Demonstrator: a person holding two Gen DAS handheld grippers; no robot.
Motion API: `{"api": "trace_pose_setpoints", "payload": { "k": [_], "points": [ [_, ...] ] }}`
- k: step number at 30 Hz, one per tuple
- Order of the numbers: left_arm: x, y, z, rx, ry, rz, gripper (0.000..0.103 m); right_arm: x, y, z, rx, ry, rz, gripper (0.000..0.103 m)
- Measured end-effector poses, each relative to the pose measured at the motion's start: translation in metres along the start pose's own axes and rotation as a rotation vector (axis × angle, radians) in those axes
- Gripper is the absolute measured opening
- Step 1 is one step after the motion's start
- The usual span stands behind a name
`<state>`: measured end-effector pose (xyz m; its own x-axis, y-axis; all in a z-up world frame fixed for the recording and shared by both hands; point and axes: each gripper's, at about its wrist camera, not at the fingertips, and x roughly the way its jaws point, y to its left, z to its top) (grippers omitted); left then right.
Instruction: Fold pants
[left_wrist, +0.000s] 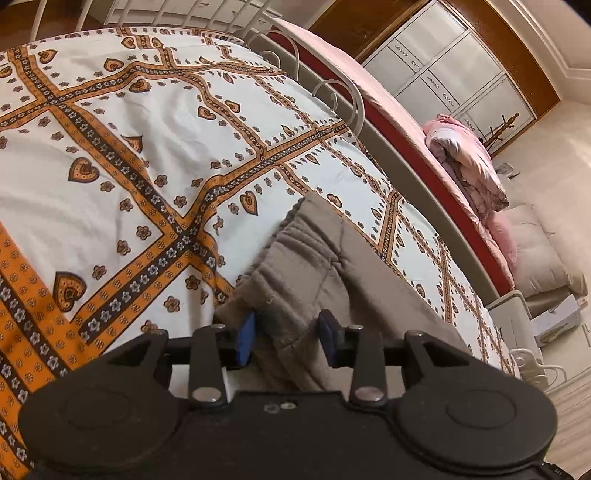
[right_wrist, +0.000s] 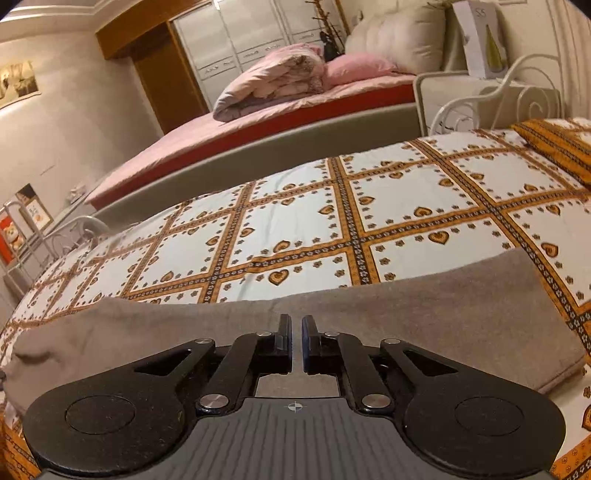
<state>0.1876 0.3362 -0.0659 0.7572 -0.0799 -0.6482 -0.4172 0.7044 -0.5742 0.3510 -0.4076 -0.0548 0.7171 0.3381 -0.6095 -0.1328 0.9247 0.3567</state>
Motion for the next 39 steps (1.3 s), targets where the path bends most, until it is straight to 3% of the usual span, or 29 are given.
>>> {"api": "trace_pose_setpoints", "payload": {
  "k": [5,7,8,11,12,14,16,18,20,23,25,29,30,32,34,35,36,37,38,39],
  "points": [
    [0.007,-0.002,0.002,-0.015,-0.018,0.001,0.030,0.003,0.000,-0.001,-0.002,0.023,-0.009,0.008],
    [0.011,-0.003,0.004,0.002,-0.025,-0.004,0.023,0.004,0.002,-0.003,-0.011,0.030,-0.012,0.010],
    [0.011,-0.006,0.005,0.031,-0.035,-0.007,0.021,0.005,0.002,-0.003,-0.013,0.034,-0.016,0.016],
    [-0.001,-0.023,0.006,0.151,-0.134,-0.077,0.014,0.006,0.002,-0.005,-0.017,0.036,-0.026,0.046],
    [-0.010,-0.030,0.006,0.186,-0.192,-0.110,0.002,0.005,0.002,-0.005,-0.022,0.028,-0.028,0.047],
    [-0.026,-0.043,0.004,0.253,-0.286,-0.101,0.003,0.002,0.002,-0.004,-0.021,0.016,-0.016,0.047],
    [-0.017,-0.041,0.002,0.271,-0.214,-0.013,0.003,0.002,0.002,-0.004,-0.023,0.014,-0.016,0.047],
    [0.010,-0.020,0.001,0.215,-0.037,0.129,0.005,0.003,0.001,-0.004,-0.020,0.022,-0.023,0.047],
    [0.009,-0.004,0.004,0.145,-0.035,0.081,0.009,0.003,-0.002,-0.003,-0.013,0.026,-0.029,0.047],
    [-0.001,-0.009,0.003,0.153,-0.058,0.084,0.011,0.001,-0.004,-0.003,-0.005,0.020,-0.028,0.047],
    [-0.016,-0.016,0.003,0.140,-0.121,0.064,0.011,-0.001,-0.006,-0.003,0.001,0.015,-0.028,0.047],
    [-0.040,-0.040,-0.002,0.204,-0.262,0.047,0.009,-0.004,-0.007,-0.003,0.000,0.007,-0.029,0.047],
    [-0.042,-0.047,-0.004,0.219,-0.282,0.014,0.014,-0.005,-0.007,-0.003,0.001,0.006,-0.027,0.047],
    [-0.042,-0.060,-0.007,0.268,-0.295,0.019,0.014,-0.006,-0.008,-0.004,0.003,0.005,-0.027,0.047],
    [-0.034,-0.067,-0.009,0.305,-0.266,0.003,0.023,-0.005,-0.006,-0.005,-0.004,0.011,-0.028,0.047],
    [-0.022,-0.068,-0.011,0.302,-0.189,-0.004,0.029,-0.004,-0.005,-0.005,-0.008,0.016,-0.027,0.047],
    [0.000,-0.065,-0.014,0.300,-0.058,0.021,0.035,-0.002,-0.003,-0.006,-0.013,0.025,-0.025,0.047],
    [0.022,-0.061,-0.018,0.309,0.064,0.052,0.034,0.000,-0.002,-0.007,-0.019,0.035,-0.025,0.047],
    [0.031,-0.060,-0.020,0.338,0.090,0.056,0.034,0.002,-0.001,-0.008,-0.024,0.045,-0.025,0.047],
    [0.029,-0.062,-0.019,0.365,0.064,0.050,0.033,0.003,0.001,-0.008,-0.031,0.052,-0.020,0.047]
  ]
}}
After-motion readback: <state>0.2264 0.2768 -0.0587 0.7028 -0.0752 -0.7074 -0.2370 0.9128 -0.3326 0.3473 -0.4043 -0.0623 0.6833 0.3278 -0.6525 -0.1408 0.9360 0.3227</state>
